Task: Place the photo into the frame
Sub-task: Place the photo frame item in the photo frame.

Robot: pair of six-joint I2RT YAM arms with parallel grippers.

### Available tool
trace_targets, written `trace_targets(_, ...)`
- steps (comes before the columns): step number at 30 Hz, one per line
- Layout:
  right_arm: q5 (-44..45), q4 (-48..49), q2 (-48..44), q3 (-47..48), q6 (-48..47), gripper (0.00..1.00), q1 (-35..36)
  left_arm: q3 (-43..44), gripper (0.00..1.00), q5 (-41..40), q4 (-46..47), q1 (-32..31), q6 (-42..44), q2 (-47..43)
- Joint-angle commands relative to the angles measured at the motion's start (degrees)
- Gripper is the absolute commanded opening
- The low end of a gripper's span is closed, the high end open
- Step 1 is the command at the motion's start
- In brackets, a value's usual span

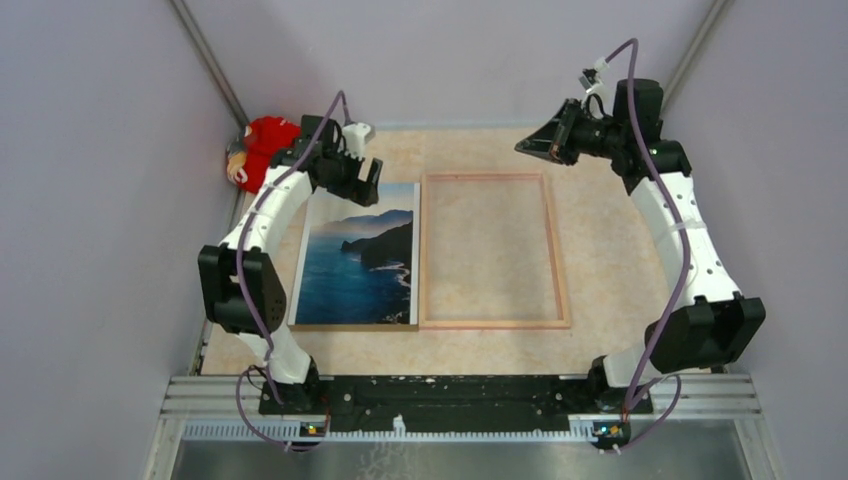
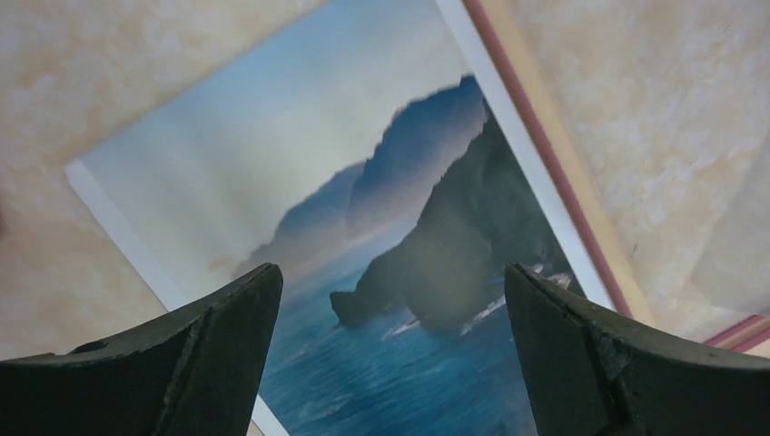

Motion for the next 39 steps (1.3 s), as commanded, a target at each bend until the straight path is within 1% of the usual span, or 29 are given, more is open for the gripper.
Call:
trace_targets(1, -8.5, 5.1, 1.1, 1.1, 3.6, 0.0, -0.1, -5.5, 0.98, 1.3, 0.8, 0.4, 2.1, -2.1)
trace_targets(6, -13.1, 15.3, 3.3, -9.0, 11.1, 0.0, -2.7, -6.7, 0.98, 0.8, 0.3, 0.4, 2.8, -0.7)
trace_targets(11, -13.0, 18.8, 8.2, -14.7, 10.4, 0.0, -3.1, -8.1, 0.98, 2.5, 0.7, 0.4, 2.6, -0.3)
trace_targets(17, -11.2, 16.1, 13.8, -16.7, 4.7, 0.0, -3.7, -9.2, 0.98, 2.9, 1.0, 0.3, 3.6, 0.6)
trace_targets(20, -9.7, 16.0, 15.4, -17.8, 2.9, 0.0, -4.2, -9.5, 0.98, 4.8, 1.0, -0.1, 3.7, 1.2)
trace_targets(23, -6.9, 12.8, 17.4, -17.6, -0.4, 0.0, -4.3, -9.8, 0.98, 7.6, 1.0, -0.9, 3.3, 2.0)
trace_targets(24, -5.8, 11.6, 17.9, -17.6, -1.5, 0.01, -4.4, -9.8, 0.98, 8.6, 0.9, -1.0, 3.1, 2.4)
trace_targets(25, -4.4, 10.5, 18.3, -17.6, -2.6, 0.05, -4.4, -9.8, 0.99, 8.8, 1.0, -1.4, 2.9, 2.9)
trace_targets(29, -1.0, 10.2, 19.2, -19.9, -4.3, 0.12, -4.4, -12.0, 0.98, 4.1, 3.3, -5.8, 3.3, 3.9)
trace_targets(32, 0.3, 11.7, 19.7, -22.2, -4.3, 0.25, -4.4, -14.3, 0.98, -0.6, 5.8, -9.1, 3.7, 4.7)
trace_targets(33, 0.8, 12.0, 19.7, -23.0, -4.0, 0.32, -4.4, -15.1, 0.98, -2.3, 6.7, -10.0, 3.9, 4.9)
trace_targets(35, 1.7, 13.0, 19.7, -24.5, -3.7, 0.43, -4.5, -16.4, 0.98, -4.5, 7.9, -11.3, 4.0, 5.5)
trace_targets(38, 3.4, 13.8, 18.9, -27.4, -3.4, 0.54, -4.5, -17.9, 0.98, -5.9, 9.0, -12.0, 3.9, 6.0)
trace_targets(39, 3.9, 13.9, 18.5, -28.6, -3.2, 0.57, -4.6, -18.3, 0.98, -6.2, 9.2, -12.1, 3.9, 5.9)
